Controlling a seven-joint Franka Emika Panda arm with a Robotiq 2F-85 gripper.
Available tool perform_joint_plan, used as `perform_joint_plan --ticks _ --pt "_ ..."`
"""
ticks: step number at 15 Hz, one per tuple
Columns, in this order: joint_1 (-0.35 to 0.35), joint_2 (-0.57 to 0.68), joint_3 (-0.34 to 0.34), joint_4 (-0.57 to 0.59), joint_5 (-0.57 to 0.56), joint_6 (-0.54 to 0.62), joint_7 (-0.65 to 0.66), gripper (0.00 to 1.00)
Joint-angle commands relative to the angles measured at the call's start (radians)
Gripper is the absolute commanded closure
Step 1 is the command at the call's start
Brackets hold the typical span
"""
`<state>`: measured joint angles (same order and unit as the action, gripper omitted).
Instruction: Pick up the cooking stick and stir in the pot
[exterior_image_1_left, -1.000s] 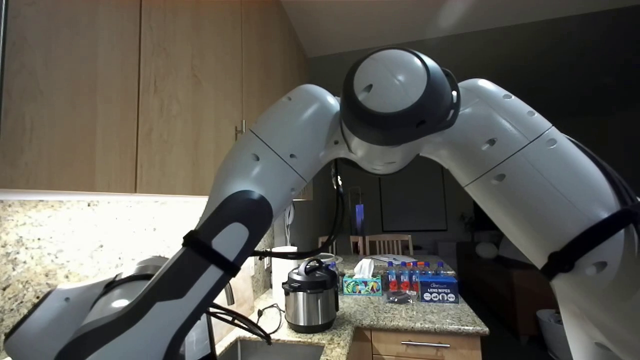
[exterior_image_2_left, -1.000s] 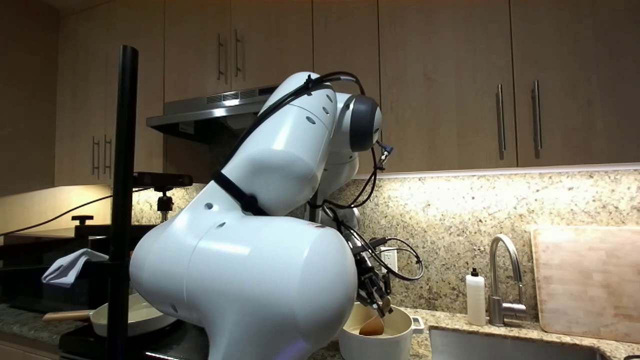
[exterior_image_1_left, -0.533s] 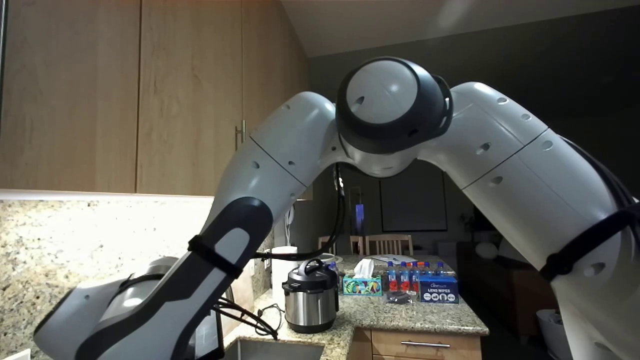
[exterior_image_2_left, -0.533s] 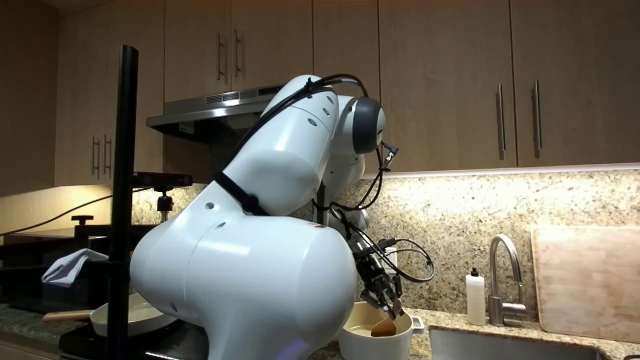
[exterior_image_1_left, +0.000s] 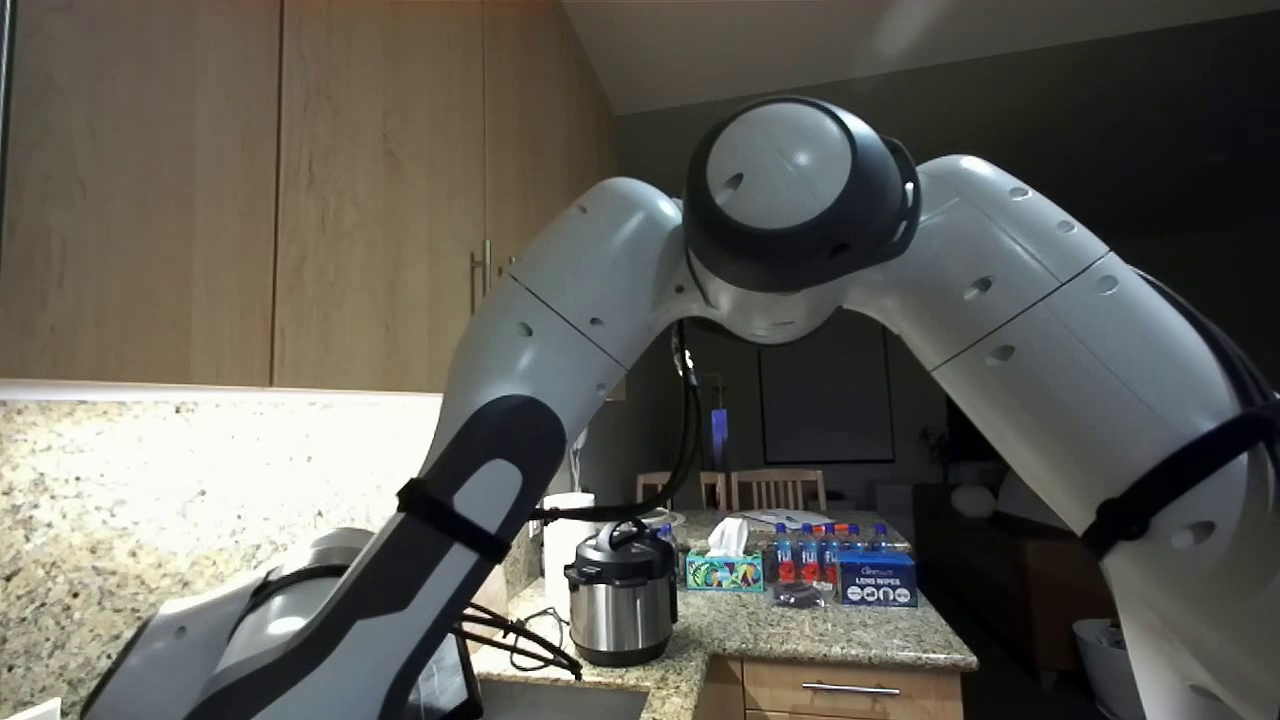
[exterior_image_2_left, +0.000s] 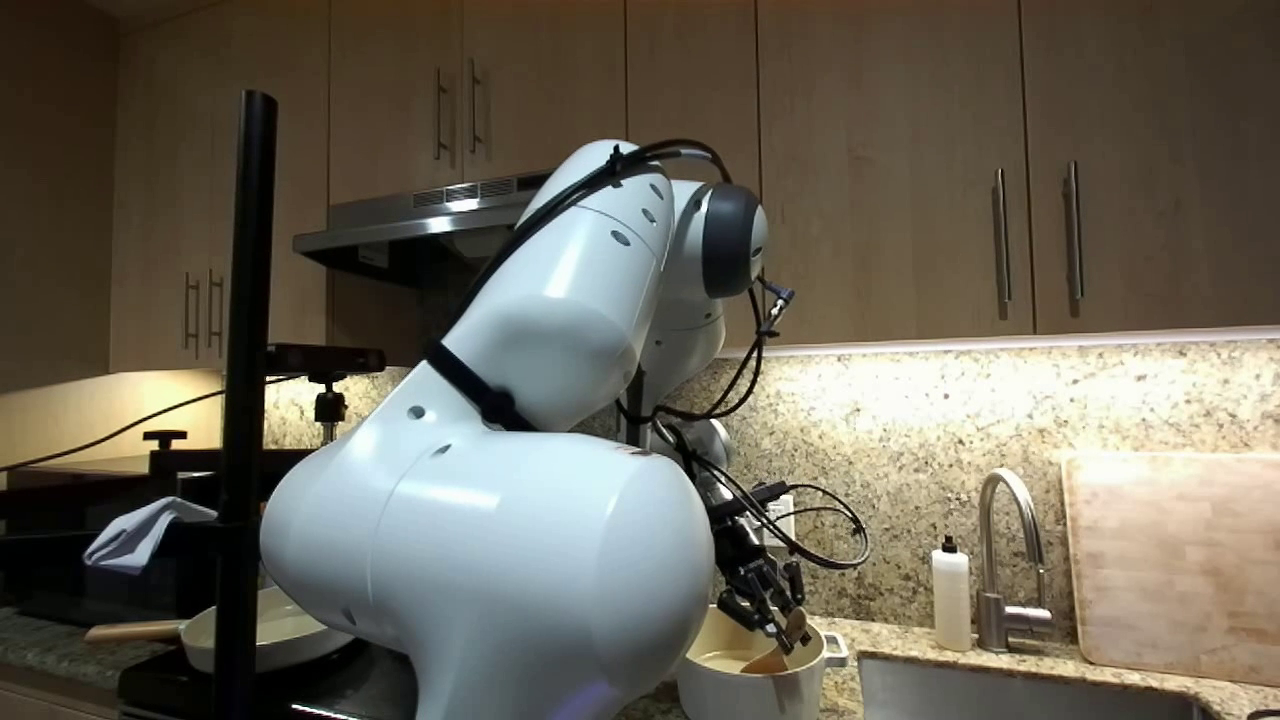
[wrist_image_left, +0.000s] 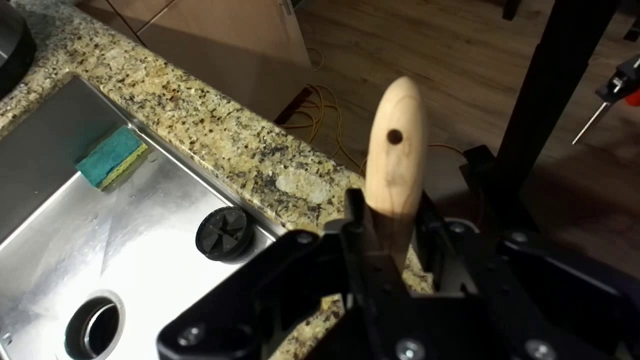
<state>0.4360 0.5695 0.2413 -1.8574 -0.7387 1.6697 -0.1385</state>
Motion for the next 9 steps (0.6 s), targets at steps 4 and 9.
perform_joint_plan --ticks 4,9 --pt "0.023 -0.033 0.061 -0.027 -0.037 -0.070 -0.056 0.91" --pt "0.057 0.022 0.075 0.049 -0.044 -0.078 -0.074 0.91"
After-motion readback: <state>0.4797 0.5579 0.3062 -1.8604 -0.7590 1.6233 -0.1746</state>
